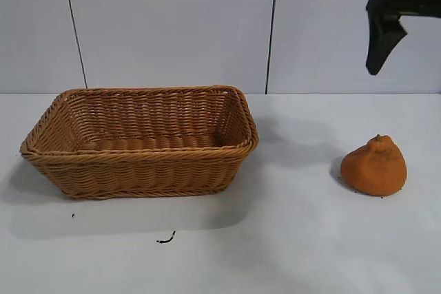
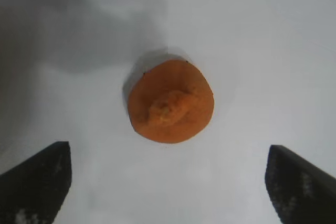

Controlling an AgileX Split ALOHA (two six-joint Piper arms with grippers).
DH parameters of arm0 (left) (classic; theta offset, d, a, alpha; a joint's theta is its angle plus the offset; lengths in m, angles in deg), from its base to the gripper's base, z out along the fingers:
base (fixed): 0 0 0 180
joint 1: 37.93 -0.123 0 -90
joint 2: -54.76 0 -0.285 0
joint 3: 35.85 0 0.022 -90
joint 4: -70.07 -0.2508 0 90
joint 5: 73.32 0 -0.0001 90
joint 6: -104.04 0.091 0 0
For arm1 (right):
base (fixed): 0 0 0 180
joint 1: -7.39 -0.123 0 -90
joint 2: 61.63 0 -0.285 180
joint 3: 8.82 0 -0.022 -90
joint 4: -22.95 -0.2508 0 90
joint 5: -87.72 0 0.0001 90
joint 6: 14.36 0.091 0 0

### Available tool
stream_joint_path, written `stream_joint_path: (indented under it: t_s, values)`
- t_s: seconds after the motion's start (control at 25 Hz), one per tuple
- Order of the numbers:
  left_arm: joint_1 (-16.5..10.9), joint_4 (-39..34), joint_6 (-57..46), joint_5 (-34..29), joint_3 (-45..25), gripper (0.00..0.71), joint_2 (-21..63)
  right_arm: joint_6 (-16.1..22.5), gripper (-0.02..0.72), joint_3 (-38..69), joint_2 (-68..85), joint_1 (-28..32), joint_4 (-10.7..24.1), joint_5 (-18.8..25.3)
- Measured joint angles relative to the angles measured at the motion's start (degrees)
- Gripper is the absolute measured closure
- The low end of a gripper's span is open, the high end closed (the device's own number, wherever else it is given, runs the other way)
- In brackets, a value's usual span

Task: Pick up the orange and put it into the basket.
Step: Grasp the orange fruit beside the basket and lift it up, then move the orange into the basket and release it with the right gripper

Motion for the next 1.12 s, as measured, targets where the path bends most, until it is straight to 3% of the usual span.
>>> stream_joint_path:
  t_s: [0.44,0.56,0.64,0.72,0.92,1.12]
  values:
    - [0.0,0.0,0.0,0.0,0.0,0.044,0.0,-0.05,0.039,-0.17,-7.63,0.0,0.0,-4.57]
    - [0.0,0.0,0.0,0.0,0.0,0.044,0.0,-0.05,0.241,-0.17,-7.68,0.0,0.46,-4.86]
    - [0.0,0.0,0.0,0.0,0.0,0.044,0.0,-0.05,0.477,-0.17,-7.63,0.0,0.46,-4.74]
    - [0.0,0.0,0.0,0.0,0.0,0.044,0.0,-0.05,0.644,-0.3,-6.93,0.0,0.46,-4.6]
    - [0.0,0.0,0.0,0.0,0.0,0.044,0.0,-0.05,0.654,-1.68,-2.32,0.0,0.46,-4.6]
    - [0.0,0.0,0.0,0.0,0.0,0.044,0.0,-0.05,0.654,-10.62,1.51,0.0,0.46,-1.67]
